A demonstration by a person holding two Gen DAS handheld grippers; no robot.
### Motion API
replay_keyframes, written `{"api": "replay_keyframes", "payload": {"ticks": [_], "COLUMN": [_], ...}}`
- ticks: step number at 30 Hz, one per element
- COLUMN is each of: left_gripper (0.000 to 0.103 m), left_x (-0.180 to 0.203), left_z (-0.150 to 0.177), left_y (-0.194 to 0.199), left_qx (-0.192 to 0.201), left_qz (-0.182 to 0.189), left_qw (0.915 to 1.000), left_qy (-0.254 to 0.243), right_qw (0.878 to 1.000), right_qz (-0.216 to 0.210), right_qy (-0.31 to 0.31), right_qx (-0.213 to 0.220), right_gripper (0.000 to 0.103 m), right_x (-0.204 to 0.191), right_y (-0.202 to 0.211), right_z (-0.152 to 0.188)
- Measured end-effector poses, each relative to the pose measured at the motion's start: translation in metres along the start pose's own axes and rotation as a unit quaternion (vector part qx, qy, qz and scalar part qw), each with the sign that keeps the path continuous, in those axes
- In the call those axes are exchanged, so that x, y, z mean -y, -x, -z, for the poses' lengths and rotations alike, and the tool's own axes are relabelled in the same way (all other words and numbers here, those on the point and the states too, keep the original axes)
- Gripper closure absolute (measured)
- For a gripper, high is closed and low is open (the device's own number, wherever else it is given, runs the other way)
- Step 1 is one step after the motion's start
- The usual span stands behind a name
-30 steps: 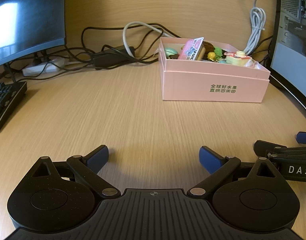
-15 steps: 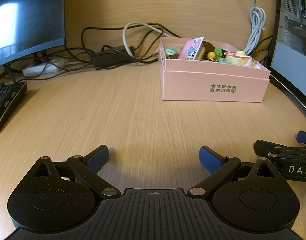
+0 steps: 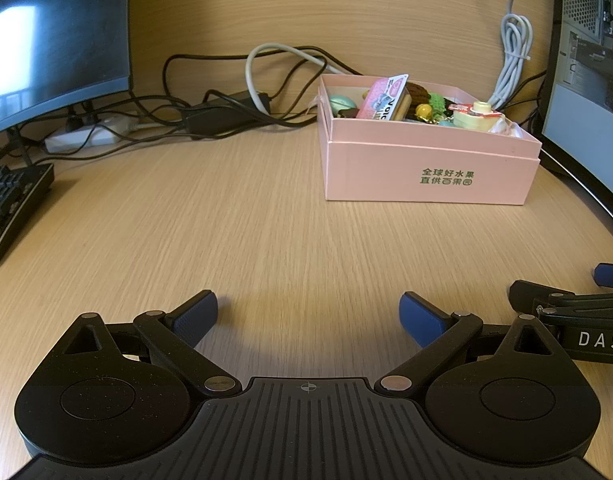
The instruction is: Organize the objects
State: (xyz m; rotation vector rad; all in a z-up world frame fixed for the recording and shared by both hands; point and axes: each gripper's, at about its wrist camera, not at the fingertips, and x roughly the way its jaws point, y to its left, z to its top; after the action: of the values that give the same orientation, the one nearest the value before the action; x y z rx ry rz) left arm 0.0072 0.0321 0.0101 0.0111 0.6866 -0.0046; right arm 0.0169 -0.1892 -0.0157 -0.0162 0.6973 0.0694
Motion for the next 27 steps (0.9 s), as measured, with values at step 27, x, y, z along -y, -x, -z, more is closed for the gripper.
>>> {"api": "replay_keyframes", "payload": {"ticks": [27], "left_gripper": [0.002], "left_x": [-0.0004], "left_z": [-0.0007], "left_y": [-0.0006], "left_qx": [0.0], "left_qz": [-0.002], "left_qw": [1.0], "left_qy": [0.0], "right_qw": [1.0], "right_qz": [0.0], "right_qy": [0.0], "right_qx": [0.0], "right_gripper": [0.0], "right_x": [-0.0002], "right_y": [-0.0002], "right_z": [-0.0002]}}
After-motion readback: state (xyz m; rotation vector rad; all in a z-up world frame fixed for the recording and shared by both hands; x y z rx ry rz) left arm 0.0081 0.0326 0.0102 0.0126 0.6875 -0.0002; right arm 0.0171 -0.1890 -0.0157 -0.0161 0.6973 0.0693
